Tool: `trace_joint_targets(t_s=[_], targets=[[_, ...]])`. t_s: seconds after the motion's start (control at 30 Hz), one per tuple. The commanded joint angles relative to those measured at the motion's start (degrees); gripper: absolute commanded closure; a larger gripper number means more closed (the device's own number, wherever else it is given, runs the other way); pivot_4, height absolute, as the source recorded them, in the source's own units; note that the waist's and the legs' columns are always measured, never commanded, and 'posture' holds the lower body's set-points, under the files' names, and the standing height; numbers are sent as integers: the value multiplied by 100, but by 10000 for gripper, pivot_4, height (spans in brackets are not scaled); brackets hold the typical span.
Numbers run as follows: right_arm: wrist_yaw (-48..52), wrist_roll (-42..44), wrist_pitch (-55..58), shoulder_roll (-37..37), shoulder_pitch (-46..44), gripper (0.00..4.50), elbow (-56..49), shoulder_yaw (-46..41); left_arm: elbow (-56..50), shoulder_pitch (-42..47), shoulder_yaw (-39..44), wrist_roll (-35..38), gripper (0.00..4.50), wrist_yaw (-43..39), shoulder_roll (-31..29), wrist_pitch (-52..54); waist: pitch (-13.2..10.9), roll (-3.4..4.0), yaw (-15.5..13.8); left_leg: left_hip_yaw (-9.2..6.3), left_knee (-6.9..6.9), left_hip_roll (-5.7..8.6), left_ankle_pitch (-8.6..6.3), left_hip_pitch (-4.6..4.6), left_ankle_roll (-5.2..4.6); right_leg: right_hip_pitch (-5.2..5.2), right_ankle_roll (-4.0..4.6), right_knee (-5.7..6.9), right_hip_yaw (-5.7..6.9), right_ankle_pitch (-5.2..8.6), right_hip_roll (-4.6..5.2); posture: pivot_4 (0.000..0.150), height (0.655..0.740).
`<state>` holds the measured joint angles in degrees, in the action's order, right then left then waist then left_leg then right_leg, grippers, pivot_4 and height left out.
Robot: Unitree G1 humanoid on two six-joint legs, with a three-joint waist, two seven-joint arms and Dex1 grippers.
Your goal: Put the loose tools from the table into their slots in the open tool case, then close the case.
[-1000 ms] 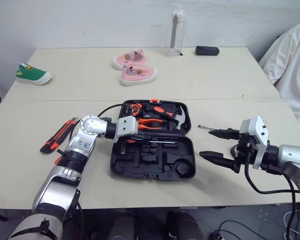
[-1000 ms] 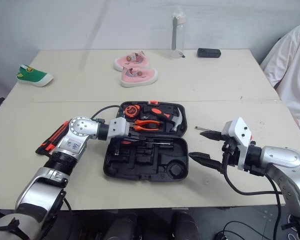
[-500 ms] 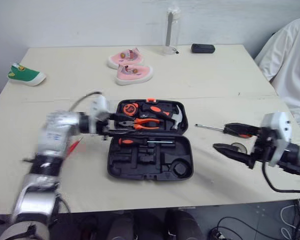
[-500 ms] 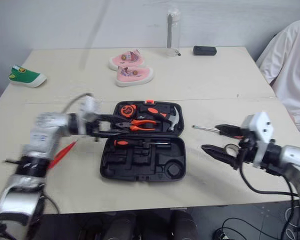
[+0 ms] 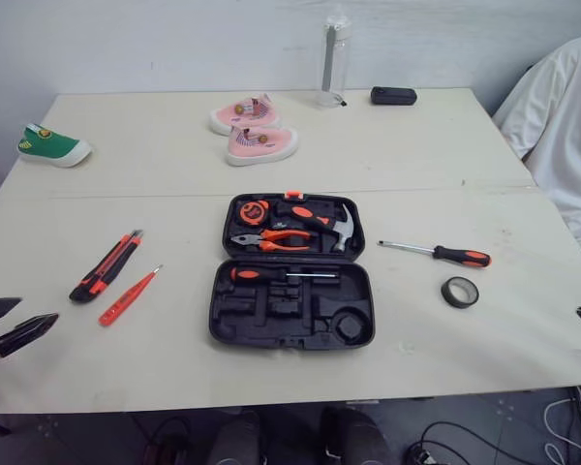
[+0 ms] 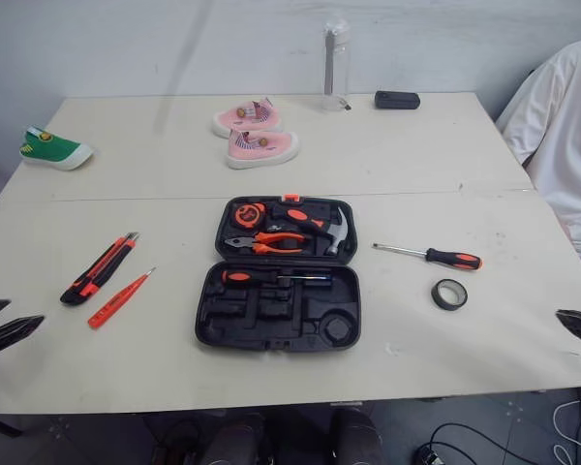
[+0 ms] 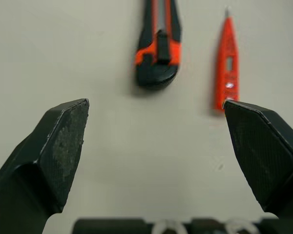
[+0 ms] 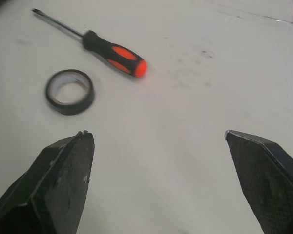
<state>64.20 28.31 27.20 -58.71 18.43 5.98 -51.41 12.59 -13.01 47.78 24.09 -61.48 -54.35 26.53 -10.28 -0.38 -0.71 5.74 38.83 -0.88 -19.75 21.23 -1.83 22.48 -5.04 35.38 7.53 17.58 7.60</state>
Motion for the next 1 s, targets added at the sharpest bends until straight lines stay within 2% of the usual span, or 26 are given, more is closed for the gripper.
trace_joint_targets(t_s=[0.03, 0.2, 0.33, 0.4, 0.53, 0.7, 1.0], targets=[[23, -138, -355, -164, -320, 0, 150, 280, -479, 19, -94, 110, 428, -14, 11, -184, 1, 4, -6, 0, 0, 0, -7, 0, 13, 0, 0, 1, -2, 0, 2, 1500, 7316], [381, -256, -574, -803, -1878, 0, 1037, 1419, -1880, 1091, -1451, 697, 428, 29, 55, 476, -19, 59, -12, 8, 13, 4, -8, 0, 14, 0, 0, 11, -10, 0, 12, 1500, 7316], [613, -804, -1264, -768, -3343, 0, 2324, 2620, -2349, 2451, -2680, 968, 428, 142, 380, 844, -17, 61, 10, 11, 10, 3, 22, 1, -13, 2, 1, 18, -4, 0, -4, 1500, 7316], [785, -1114, -1487, -698, -4157, 0, 2793, 3248, -2506, 3291, -3274, 1208, 428, -210, 359, 1088, -22, 54, 59, 23, 11, 2, 31, 7, -18, 5, 0, 40, 1, 0, -16, 1500, 7316], [1122, -1624, -1793, -502, -5367, 0, 3637, 4132, -2564, 4348, -4029, 1379, 428, -711, 474, 1164, -26, 59, 134, 54, 23, 6, 36, 8, -26, 13, -8, 50, 1, -4, -27, 1500, 7316], [1081, -1989, -2024, -109, -6047, 0, 4314, 4613, -2693, 4933, -4499, 1522, 428, -869, 830, 1209, -29, 56, 144, 58, 17, -4, 36, 6, -26, 13, -13, 43, -5, -1, -45, 1500, 7316], [604, -2446, -2475, 452, -6329, 0, 4868, 4927, -2775, 5453, -4742, 1710, 428, -911, 1217, 1315, -34, 56, 73, 49, 31, -1, 36, 13, -26, 13, -13, 49, -18, -1, -49, 1500, 7316]])
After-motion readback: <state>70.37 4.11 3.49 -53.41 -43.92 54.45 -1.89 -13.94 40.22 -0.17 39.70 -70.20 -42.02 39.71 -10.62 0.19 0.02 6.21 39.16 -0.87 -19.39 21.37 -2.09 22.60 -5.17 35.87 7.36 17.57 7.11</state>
